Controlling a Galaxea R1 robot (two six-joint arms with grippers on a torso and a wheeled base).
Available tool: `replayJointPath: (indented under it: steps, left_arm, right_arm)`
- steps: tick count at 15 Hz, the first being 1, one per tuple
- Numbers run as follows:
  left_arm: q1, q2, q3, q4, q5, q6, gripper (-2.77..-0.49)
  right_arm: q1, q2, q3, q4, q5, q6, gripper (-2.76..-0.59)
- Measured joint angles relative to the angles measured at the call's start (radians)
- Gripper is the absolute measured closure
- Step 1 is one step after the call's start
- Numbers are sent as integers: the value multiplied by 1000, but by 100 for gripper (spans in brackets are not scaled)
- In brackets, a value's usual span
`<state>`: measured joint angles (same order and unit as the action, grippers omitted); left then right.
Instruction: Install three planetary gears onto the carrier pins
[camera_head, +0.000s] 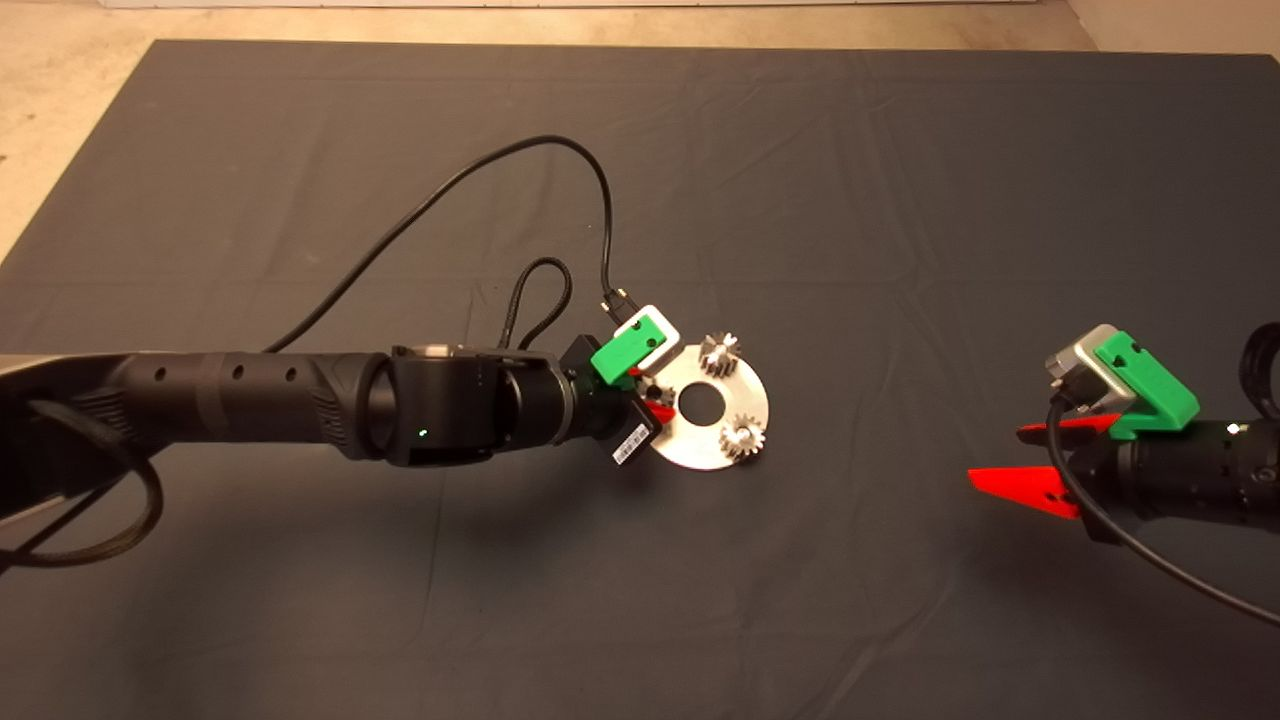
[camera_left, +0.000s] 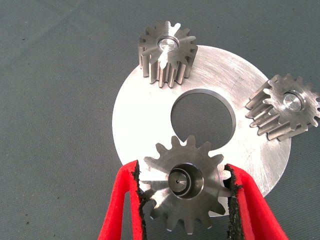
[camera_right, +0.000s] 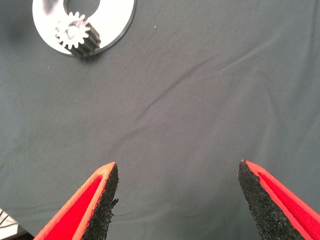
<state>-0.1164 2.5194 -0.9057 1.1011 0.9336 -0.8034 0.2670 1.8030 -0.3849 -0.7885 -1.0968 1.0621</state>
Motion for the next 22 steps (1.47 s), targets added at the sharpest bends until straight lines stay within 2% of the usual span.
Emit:
replayJointPath:
  steps: [22]
  left_arm:
    - [2,10,-23,-9,2,0,-66]
  right_arm:
    - [2,0,0,0,0,0,-178]
